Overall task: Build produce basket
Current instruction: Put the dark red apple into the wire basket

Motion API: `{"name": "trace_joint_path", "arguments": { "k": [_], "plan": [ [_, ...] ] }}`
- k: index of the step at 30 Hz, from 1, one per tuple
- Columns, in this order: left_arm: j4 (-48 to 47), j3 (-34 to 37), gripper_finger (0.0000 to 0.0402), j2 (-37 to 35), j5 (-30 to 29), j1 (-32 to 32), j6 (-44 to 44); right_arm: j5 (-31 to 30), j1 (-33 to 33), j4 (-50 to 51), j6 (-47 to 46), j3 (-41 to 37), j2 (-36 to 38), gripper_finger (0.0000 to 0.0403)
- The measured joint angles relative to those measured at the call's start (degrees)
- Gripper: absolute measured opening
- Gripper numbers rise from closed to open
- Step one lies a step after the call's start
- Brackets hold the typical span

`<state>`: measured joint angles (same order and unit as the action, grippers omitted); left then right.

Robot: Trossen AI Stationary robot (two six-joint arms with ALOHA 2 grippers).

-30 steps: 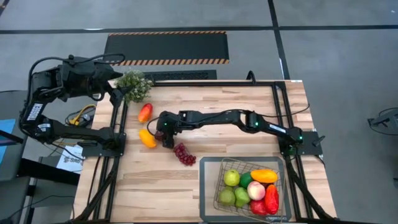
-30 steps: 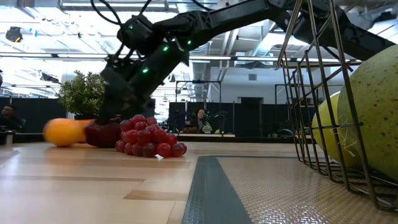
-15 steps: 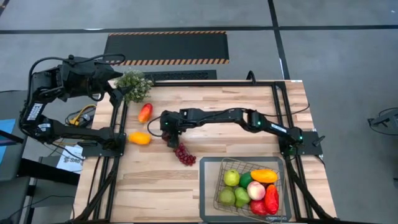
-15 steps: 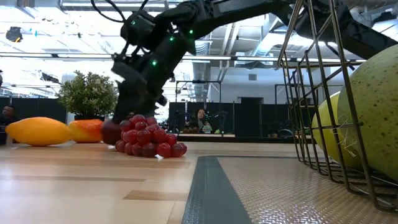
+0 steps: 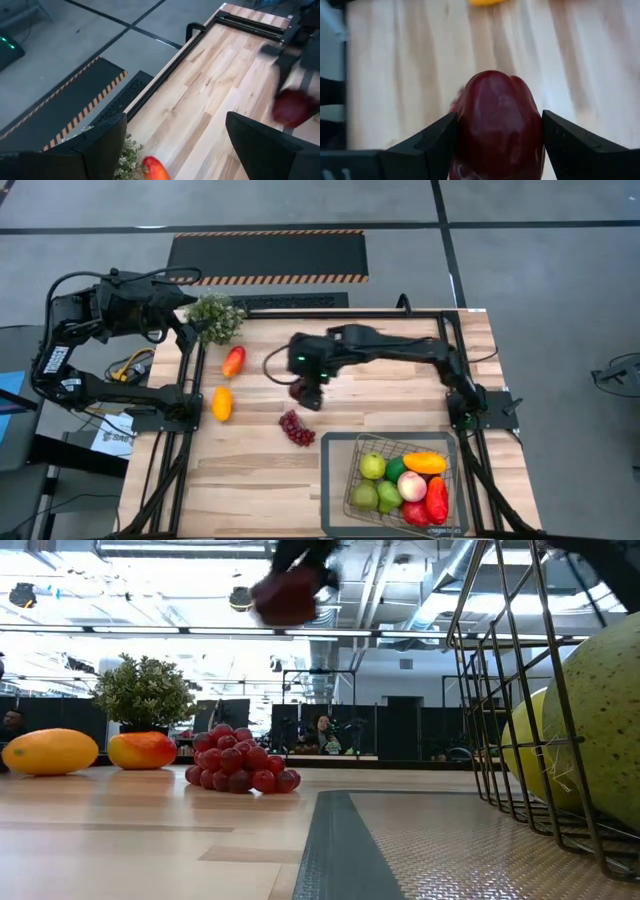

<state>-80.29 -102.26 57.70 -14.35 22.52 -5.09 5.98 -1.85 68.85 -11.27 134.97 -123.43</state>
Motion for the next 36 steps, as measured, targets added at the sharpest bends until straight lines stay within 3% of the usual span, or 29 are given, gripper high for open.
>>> {"name": "trace_joint_path", "arguments": {
  "k": [4,10,19,31,36],
  "plan": [
    [0.0,0.0,0.0328,-0.01,0.0,0.0,0.12,-0.32,4.07,11.14,-9.67,0.08,4.33,0.0276],
    [0.02,0.0,0.0328,-0.01,0.0,0.01,0.1,-6.17,15.67,21.09,-24.5,0.03,6.37,0.0276],
    [1.37,0.0,0.0328,0.03,0.01,0.02,2.9,-11.82,30.69,21.12,-44.83,-3.81,5.22,0.0275],
    [5.01,0.02,0.0328,0.47,0.13,0.01,3.33,-13.69,34.07,21.04,-47.4,-19.76,7.74,0.0275],
    [4.92,0.02,0.0328,1.39,0.13,0.0,2.49,-14.03,34.0,13.81,-47.15,-28.81,12.8,0.0275]
  ]
}}
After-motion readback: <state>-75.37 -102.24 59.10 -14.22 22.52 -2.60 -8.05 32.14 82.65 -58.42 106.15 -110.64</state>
